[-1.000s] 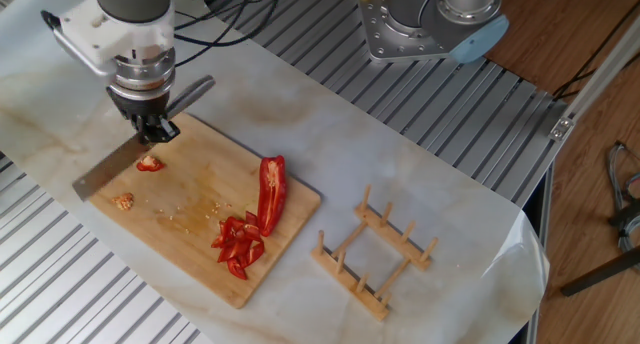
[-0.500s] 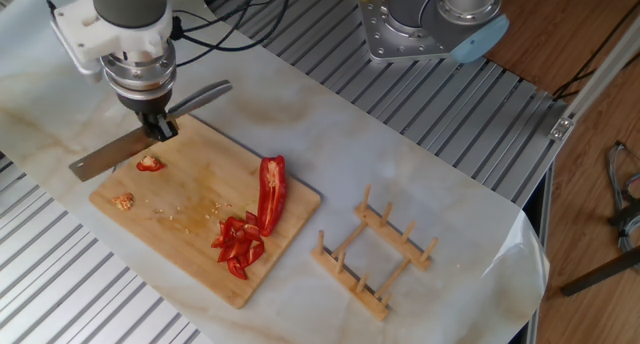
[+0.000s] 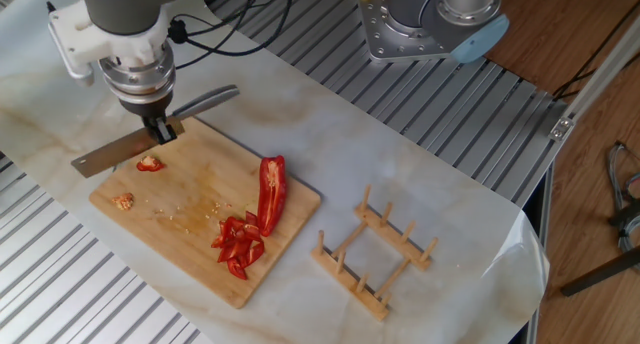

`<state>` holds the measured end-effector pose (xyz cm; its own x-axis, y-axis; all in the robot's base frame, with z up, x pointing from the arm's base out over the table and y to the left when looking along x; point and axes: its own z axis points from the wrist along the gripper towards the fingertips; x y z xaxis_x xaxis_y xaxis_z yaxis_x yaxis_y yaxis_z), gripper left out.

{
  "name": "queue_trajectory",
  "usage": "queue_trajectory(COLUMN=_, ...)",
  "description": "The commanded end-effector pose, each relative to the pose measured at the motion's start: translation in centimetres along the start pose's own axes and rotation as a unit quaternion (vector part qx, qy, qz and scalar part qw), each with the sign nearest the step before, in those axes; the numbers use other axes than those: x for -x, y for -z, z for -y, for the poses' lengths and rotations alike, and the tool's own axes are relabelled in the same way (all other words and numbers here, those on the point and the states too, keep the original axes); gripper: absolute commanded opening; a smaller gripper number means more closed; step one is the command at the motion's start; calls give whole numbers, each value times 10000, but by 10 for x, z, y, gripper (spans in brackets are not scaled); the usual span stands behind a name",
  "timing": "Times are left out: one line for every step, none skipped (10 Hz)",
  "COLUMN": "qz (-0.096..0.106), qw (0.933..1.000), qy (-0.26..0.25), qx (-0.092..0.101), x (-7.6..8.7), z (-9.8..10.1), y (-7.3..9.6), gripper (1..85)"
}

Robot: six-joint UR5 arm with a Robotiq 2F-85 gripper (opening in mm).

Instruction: Chop the chili peppers

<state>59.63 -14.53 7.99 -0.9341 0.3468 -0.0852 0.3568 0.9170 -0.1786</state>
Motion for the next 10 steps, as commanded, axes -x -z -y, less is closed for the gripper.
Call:
queue_trajectory(qz=-130, qw=9997, qy=-160, qx=128, x=2, z=-9, y=-6, gripper=13)
queue_trajectory(qz=-117, qw=9998, qy=-152, qx=75, x=3, z=-5, y=-7, gripper=13)
queue_trajectory(qz=-89, qw=9999, qy=-128, qx=4, x=4, z=-2, y=-6, gripper=13)
queue_trajectory(qz=-50, qw=9999, qy=-104, qx=-55, x=4, z=1, y=-3, gripper=13)
queue_trajectory(qz=-65, qw=9999, qy=-112, qx=-36, x=3, z=-1, y=-1, gripper=13)
queue_trajectory(qz=-76, qw=9999, qy=-128, qx=-8, x=4, z=-3, y=-3, gripper=13)
queue_trajectory(qz=-50, qw=9998, qy=-166, qx=11, x=8, z=-6, y=-4, gripper=13)
queue_trajectory(qz=-18, qw=9998, qy=-189, qx=32, x=11, z=-9, y=-4, gripper=13)
queue_trajectory(qz=37, qw=9998, qy=-197, qx=62, x=16, z=-12, y=-5, gripper=13)
queue_trajectory(qz=113, qw=9997, qy=-203, qx=77, x=23, z=-15, y=-7, gripper=13)
